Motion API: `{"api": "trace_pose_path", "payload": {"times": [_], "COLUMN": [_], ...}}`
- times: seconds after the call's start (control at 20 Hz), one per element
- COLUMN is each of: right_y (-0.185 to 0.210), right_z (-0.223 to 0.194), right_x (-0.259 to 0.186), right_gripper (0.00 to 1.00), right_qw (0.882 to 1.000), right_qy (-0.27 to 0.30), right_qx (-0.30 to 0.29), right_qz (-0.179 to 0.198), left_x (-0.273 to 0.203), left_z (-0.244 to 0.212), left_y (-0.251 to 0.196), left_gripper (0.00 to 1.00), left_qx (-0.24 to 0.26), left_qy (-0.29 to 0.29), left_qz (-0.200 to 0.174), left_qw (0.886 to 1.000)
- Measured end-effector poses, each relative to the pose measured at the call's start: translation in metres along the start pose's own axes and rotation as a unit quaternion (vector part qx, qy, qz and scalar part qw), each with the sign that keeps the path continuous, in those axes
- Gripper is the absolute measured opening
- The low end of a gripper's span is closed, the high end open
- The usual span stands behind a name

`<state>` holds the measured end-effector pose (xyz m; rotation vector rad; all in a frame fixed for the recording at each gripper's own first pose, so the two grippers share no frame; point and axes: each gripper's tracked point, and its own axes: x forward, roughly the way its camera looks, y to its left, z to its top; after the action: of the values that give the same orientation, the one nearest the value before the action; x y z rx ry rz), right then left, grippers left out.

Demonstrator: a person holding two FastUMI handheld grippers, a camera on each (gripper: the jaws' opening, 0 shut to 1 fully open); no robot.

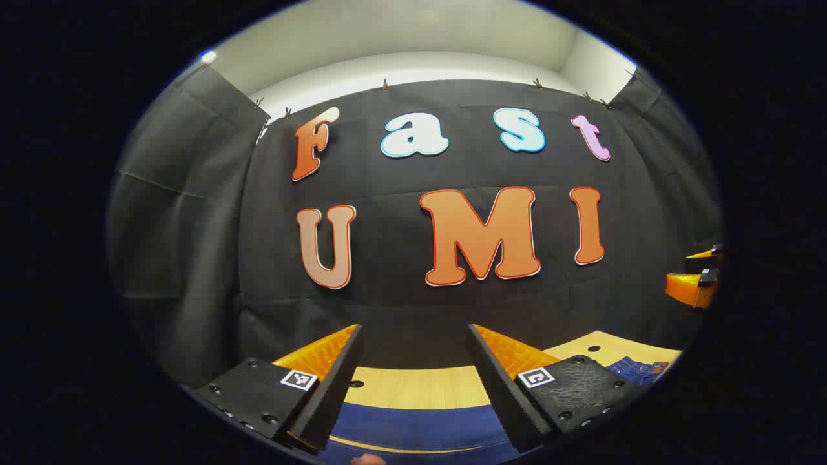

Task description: Grasp the waist and the cuffs of the jeans and fold them to make the two legs overlap; first hold the waist and fold one-third of the jeans toward the cuffs, then hold the cuffs and fold the remaining one-third in the same direction to finish folding.

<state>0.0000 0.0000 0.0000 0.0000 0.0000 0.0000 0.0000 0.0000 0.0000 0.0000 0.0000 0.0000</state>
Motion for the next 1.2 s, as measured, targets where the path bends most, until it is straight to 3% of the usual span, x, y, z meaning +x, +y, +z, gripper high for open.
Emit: {"api": "trace_pose_path", "payload": {"times": [0.05, 0.3, 0.35, 0.65, 1.2], "right_y": [0.005, 0.025, 0.027, 0.040, 0.005], "right_z": [0.000, -0.011, -0.011, -0.014, -0.044], "right_x": [0.001, 0.006, 0.007, 0.013, 0.019], "right_gripper": [0.93, 0.97, 0.97, 0.97, 0.97], "right_qw": [1.000, 0.999, 0.999, 0.999, 0.996], "right_qy": [0.000, 0.023, 0.022, 0.032, 0.084], "right_qx": [-0.001, -0.031, -0.038, -0.036, -0.027], "right_qz": [-0.002, -0.007, -0.009, -0.002, -0.029], "left_x": [0.005, 0.021, 0.021, 0.025, 0.018], "left_z": [-0.004, -0.043, -0.046, -0.058, -0.080], "left_y": [0.008, 0.029, 0.035, 0.055, 0.104], "left_gripper": [0.96, 1.00, 0.94, 1.00, 0.98], "left_qx": [-0.003, 0.013, 0.012, -0.013, -0.019], "left_qy": [0.004, 0.057, 0.063, 0.065, 0.094], "left_qz": [-0.002, -0.004, 0.000, 0.010, 0.045], "left_qw": [1.000, 0.998, 0.998, 0.998, 0.994]}}
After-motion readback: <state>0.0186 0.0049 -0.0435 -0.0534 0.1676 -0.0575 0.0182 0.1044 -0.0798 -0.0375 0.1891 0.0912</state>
